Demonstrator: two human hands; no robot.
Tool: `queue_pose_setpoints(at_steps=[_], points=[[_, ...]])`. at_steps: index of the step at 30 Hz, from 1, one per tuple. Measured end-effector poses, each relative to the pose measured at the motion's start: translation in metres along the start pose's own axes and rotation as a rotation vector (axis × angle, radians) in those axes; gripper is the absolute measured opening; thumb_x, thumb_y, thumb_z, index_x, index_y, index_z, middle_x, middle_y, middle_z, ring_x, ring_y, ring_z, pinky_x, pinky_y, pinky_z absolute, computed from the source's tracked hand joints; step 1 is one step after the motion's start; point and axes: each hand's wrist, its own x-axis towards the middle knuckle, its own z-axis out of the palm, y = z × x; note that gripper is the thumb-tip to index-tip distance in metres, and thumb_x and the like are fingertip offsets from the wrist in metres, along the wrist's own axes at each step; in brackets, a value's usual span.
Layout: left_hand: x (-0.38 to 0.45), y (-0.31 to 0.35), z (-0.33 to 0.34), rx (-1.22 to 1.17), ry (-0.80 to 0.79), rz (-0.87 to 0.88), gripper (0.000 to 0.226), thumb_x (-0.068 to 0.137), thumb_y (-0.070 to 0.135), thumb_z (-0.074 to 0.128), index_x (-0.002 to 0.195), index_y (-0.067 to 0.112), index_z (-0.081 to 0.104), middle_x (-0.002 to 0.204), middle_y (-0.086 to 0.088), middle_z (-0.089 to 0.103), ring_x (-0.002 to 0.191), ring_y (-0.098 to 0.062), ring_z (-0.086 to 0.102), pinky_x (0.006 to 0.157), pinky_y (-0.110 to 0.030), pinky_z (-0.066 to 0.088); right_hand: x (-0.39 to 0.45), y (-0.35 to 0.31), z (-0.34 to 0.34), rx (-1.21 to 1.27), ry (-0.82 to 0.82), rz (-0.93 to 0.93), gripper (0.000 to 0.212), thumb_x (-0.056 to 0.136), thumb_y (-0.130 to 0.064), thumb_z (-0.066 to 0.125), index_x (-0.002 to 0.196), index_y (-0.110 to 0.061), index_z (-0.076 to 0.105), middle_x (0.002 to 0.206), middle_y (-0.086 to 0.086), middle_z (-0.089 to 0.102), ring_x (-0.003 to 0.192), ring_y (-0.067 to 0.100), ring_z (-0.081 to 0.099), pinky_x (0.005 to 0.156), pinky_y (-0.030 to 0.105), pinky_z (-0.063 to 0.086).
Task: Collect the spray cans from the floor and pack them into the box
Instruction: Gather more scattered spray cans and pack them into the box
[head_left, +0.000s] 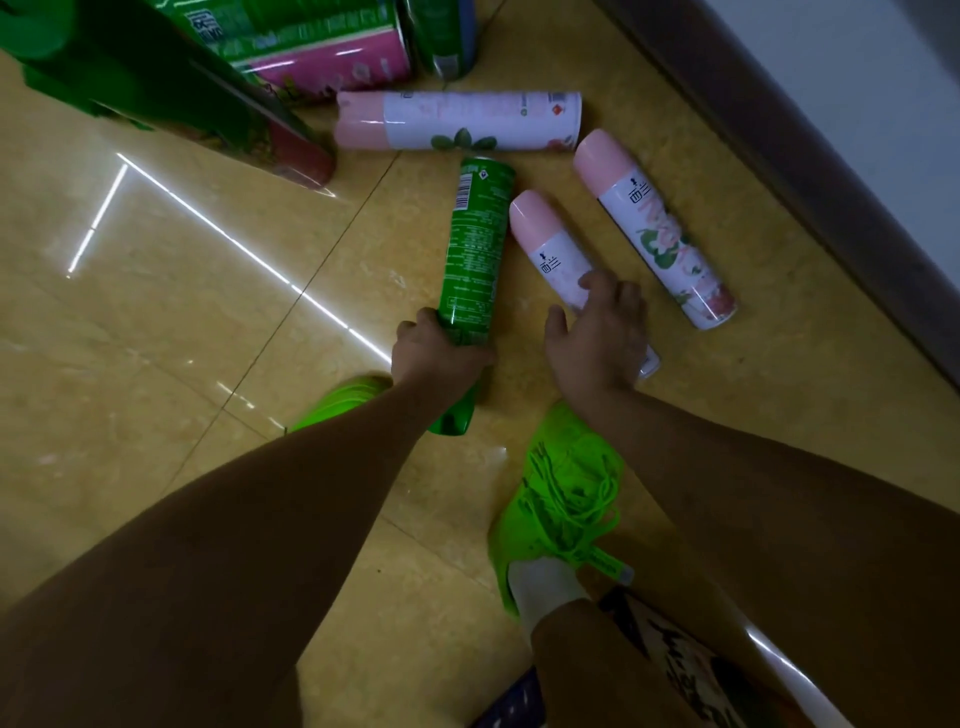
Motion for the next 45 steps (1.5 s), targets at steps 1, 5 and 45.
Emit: queue_pose_setpoints(at_steps=[1, 5, 45], points=[[0.000, -0.002, -0.002, -0.004, 0.008, 0.011, 0.074, 0.067, 0.047, 0.080, 0.125, 0.012, 0.051, 0.112, -0.011, 0.054, 0.099, -0.031, 0.058, 0.087, -0.044, 0.053, 0.002, -0.001, 0.000, -0.075, -0.013, 0.002, 0.052, 0.084, -0.028, 0.069, 0.129, -0.009, 0.051, 0.125, 0.020, 0.053, 0.114, 0.040, 0.049, 0.091, 0.044, 0.040], [-0.001, -0.007, -0.005, -0.047, 0.007, 0.045, 0.068, 0.071, 0.044, 0.079, 0.124, 0.012, 0.051, 0.109, -0.007, 0.053, 0.096, -0.027, 0.056, 0.085, -0.043, 0.054, 0.016, 0.001, 0.005, -0.240, -0.217, 0.069, 0.077, 0.085, -0.031, 0.069, 0.148, -0.014, 0.028, 0.142, 0.014, 0.042, 0.130, 0.035, 0.038, 0.101, 0.046, 0.035], [-0.145, 0.121, -0.133, 0.409, -0.354, 0.491, 0.069, 0.057, 0.055, 0.076, 0.110, 0.016, 0.057, 0.098, -0.005, 0.065, 0.085, -0.025, 0.065, 0.074, -0.040, 0.059, -0.137, -0.015, -0.179, 0.668, 0.395, 0.715, 0.059, 0.071, -0.031, 0.085, 0.118, -0.019, 0.052, 0.106, 0.003, 0.069, 0.096, 0.027, 0.064, 0.067, 0.027, 0.039]])
